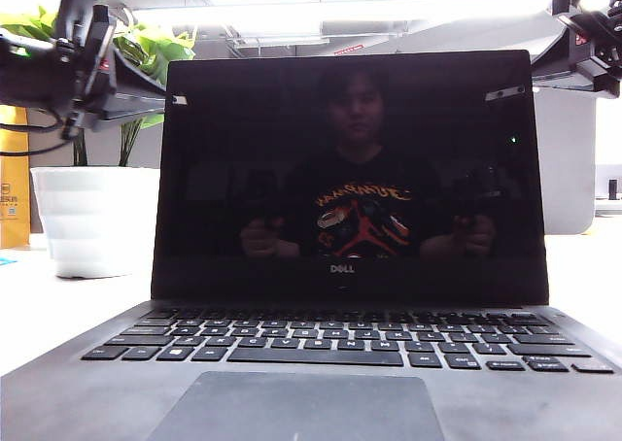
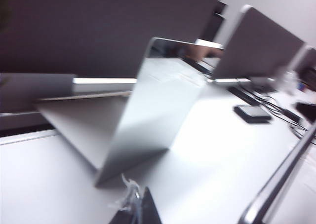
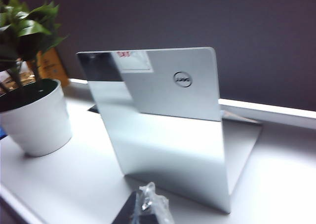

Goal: Close the laptop lid.

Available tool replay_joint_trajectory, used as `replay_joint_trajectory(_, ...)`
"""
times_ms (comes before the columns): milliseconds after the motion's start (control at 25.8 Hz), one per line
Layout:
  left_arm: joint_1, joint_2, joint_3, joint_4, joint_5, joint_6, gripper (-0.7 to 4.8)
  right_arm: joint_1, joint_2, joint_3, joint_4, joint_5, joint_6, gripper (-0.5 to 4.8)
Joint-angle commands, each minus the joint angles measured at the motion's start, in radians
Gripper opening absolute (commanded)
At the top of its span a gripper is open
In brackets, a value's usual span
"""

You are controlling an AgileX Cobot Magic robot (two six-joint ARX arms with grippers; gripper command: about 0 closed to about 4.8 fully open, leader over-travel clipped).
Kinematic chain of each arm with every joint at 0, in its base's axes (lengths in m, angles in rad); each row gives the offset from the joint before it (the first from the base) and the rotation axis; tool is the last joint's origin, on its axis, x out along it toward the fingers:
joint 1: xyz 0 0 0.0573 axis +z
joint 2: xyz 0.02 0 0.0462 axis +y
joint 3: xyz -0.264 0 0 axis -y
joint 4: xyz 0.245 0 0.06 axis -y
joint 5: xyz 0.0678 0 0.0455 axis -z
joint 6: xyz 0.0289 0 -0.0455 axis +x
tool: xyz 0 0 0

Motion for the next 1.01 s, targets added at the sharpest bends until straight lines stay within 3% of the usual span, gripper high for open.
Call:
replay_joint_trajectory(39, -0.001, 0.012, 0.035, -0.002, 0.101, -0.033, -0.05, -0.001, -0.002, 0.004, -0.003, -0.061, 0.001, -0.01)
replay_joint_trajectory(233, 0.012, 0.012, 0.036, -0.074, 0.192, -0.030, -0.05, -0.016, -0.002, 0.004, -0.007, -0.125, 0.010, -0.01)
replay_joint_trajectory(660, 0.016, 0.012, 0.036, -0.076, 0.287, -0.085, -0.05, -0.053, -0.002, 0.004, -0.036, -0.251, 0.081, -0.01)
replay_joint_trajectory(1010, 0.015, 0.012, 0.036, -0.075, 0.425, -0.209, -0.05, -0.053, -0.002, 0.004, -0.074, -0.401, 0.145, -0.01)
